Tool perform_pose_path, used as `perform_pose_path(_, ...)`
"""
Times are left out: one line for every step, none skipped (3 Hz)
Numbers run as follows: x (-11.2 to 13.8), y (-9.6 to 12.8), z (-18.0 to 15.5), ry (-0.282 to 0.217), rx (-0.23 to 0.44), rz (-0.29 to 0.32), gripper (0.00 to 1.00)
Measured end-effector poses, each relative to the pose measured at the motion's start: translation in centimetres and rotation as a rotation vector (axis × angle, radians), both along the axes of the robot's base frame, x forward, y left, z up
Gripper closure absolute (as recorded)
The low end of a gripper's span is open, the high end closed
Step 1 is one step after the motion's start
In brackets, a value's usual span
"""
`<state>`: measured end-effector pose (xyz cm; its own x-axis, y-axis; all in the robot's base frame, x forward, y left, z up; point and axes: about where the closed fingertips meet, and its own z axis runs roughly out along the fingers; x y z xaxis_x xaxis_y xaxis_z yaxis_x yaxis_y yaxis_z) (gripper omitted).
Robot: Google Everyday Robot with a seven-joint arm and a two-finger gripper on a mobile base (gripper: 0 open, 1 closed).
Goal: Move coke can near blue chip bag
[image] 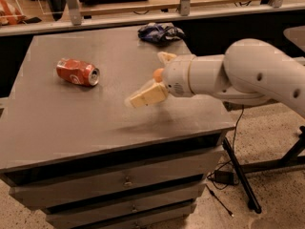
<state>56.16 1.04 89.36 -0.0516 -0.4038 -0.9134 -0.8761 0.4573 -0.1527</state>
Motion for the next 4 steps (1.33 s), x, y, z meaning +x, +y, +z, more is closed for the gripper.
perform_pose_path(2.6, 2.9, -0.3, -0.014, 0.000, 0.044, 0.00)
perform_pose_path(4.6, 5.7, -0.1, -0.018, -0.006, 0.068, 0.00)
perform_pose_path(6.1, 7.9, -0.7, 0.008, -0.015, 0.069, 0.00)
perform_pose_path(7.3, 9.9, -1.7, 0.028, 0.002, 0.075, 0.00)
